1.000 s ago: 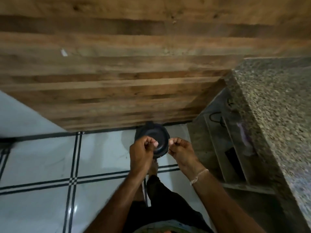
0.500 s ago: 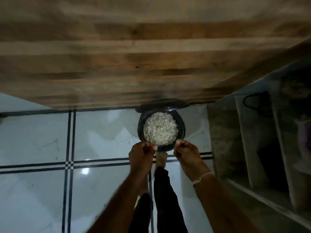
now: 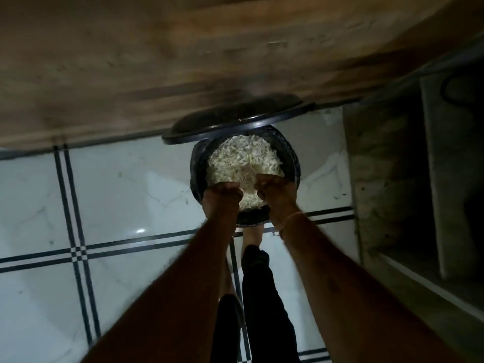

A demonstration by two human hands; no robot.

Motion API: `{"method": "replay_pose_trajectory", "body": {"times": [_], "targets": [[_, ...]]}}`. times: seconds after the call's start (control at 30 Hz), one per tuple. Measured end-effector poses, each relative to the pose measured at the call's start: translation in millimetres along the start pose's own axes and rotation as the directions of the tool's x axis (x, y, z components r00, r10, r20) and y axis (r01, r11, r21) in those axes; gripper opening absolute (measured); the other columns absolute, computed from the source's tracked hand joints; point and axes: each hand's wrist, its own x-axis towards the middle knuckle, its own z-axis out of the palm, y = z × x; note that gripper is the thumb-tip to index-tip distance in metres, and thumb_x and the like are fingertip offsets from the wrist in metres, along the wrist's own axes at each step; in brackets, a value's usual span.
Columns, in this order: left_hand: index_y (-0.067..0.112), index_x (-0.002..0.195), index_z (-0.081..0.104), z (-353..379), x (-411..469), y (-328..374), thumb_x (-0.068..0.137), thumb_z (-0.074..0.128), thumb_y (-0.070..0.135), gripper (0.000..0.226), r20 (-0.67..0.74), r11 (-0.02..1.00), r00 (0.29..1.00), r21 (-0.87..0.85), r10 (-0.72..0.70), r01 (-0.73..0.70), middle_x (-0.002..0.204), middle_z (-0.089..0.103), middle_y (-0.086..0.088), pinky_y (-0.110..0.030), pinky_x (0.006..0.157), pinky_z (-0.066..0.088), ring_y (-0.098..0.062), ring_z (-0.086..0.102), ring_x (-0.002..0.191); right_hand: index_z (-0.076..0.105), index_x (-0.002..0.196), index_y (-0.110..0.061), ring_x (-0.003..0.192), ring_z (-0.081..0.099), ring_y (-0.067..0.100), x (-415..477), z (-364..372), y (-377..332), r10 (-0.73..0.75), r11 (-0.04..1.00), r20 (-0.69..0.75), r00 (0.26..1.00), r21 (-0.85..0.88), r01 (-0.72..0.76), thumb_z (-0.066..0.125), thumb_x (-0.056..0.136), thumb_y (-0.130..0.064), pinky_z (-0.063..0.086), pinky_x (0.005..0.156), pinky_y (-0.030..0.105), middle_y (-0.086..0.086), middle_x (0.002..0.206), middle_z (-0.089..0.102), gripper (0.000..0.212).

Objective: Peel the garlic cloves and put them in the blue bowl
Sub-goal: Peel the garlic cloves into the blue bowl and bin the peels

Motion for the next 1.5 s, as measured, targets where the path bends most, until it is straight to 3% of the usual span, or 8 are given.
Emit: {"method": "replay_pose_trajectory", "body": {"times": [0.17,0.37,0.57,0.8,0.9,1.07,1.2,1.5], "targets": [[0.02,0.065,0.063,4.7,-3.8,4.6,0.085,0.086,0.021,0.031,-0.035,0.999,0.999,0.047,0.001,0.001,0.065,0.063,0.008,-0.022,0.057,0.043,-0.009,0.058,0.062,0.061,0.07,-0.003,0.041,0.061,0.013,1.2,-4.0,-8.0,-0.008,1.0,-0.002,1.0,-0.003,0.008,0.054,0.097,0.015,0.048,0.041,0.02,0.001,0.053,0.068,0.033],[0.032,0.074,0.071,2.6,-8.5,14.4,0.089,0.079,0.01,0.027,-0.064,0.997,0.998,0.069,-0.021,0.026,0.091,0.078,0.001,-0.038,0.084,0.061,-0.027,0.073,0.092,0.062,0.072,0.002,0.055,0.067,0.014,-13.4,0.1,-19.1,-0.122,0.992,-0.005,0.993,0.03,0.122,0.047,0.088,0.023,0.055,0.059,0.026,0.007,0.063,0.068,0.031],[0.026,0.069,0.067,-1.2,-22.7,27.0,0.092,0.078,0.019,0.027,-0.068,1.0,0.998,0.01,-0.012,0.013,0.071,0.065,0.01,-0.027,0.065,0.049,-0.021,0.067,0.079,0.07,0.063,-0.019,0.075,0.062,0.02,-27.8,-7.0,-21.8,-0.253,0.966,0.019,0.967,-0.052,0.253,0.05,0.091,0.014,0.053,0.082,0.033,0.001,0.069,0.067,0.048],[0.011,0.144,0.056,5.1,-55.4,51.4,0.101,0.064,0.04,0.053,0.386,0.85,0.882,-0.336,-0.27,0.407,0.14,0.062,-0.009,-0.05,0.108,0.049,-0.031,0.059,0.128,0.06,0.139,-0.046,0.131,0.057,0.018,-68.0,-9.7,-7.8,-0.251,0.937,0.291,0.923,-0.168,0.307,0.055,0.108,-0.037,0.051,0.108,0.036,-0.008,0.141,0.059,0.033],[0.019,0.141,0.061,-2.6,-87.2,60.9,0.104,0.06,0.035,0.041,0.377,0.898,0.915,-0.342,-0.141,0.279,0.132,0.067,0.0,-0.038,0.088,0.055,-0.019,0.064,0.114,0.048,0.153,-0.036,0.12,0.063,0.027,-83.3,-11.8,-31.7,-0.04,0.991,0.2,0.979,-0.119,0.065,0.047,0.11,-0.042,0.058,0.089,0.035,0.007,0.143,0.06,0.043],[0.024,0.149,0.056,-31.1,-160.8,80.2,0.106,0.051,0.041,0.046,0.467,0.958,0.884,-0.249,-0.007,0.14,0.157,0.051,-0.006,-0.053,0.121,0.038,-0.031,0.049,0.144,0.057,0.14,-0.053,0.14,0.051,0.026,-166.8,-21.0,-57.1,-0.129,0.99,0.331,0.935,-0.017,0.142,0.049,0.108,-0.043,0.041,0.116,0.039,0.002,0.158,0.049,0.035],[0.024,0.129,0.069,-70.1,-246.8,100.1,0.103,0.062,0.022,0.026,0.427,0.974,0.877,-0.04,0.22,-0.225,0.125,0.068,0.01,-0.028,0.099,0.048,-0.001,0.062,0.109,0.056,0.144,-0.013,0.1,0.069,-0.002,-247.9,-84.2,-78.0,-0.309,0.951,0.171,0.935,0.031,0.309,0.044,0.113,-0.02,0.05,0.071,0.003,0.006,0.129,0.065,0.034],[0.022,0.141,0.063,-104.0,-447.0,84.2,0.1,0.066,0.035,0.043,0.536,0.461,0.579,0.352,0.614,-0.815,0.14,0.065,0.001,-0.032,0.109,0.045,-0.018,0.059,0.131,0.064,0.139,-0.025,0.123,0.058,0.002,-452.9,-232.0,-59.8,-0.631,0.775,-0.111,0.768,-0.142,0.616,0.045,0.107,-0.05,0.045,0.098,0.015,-0.012,0.134,0.063,0.044]]}}
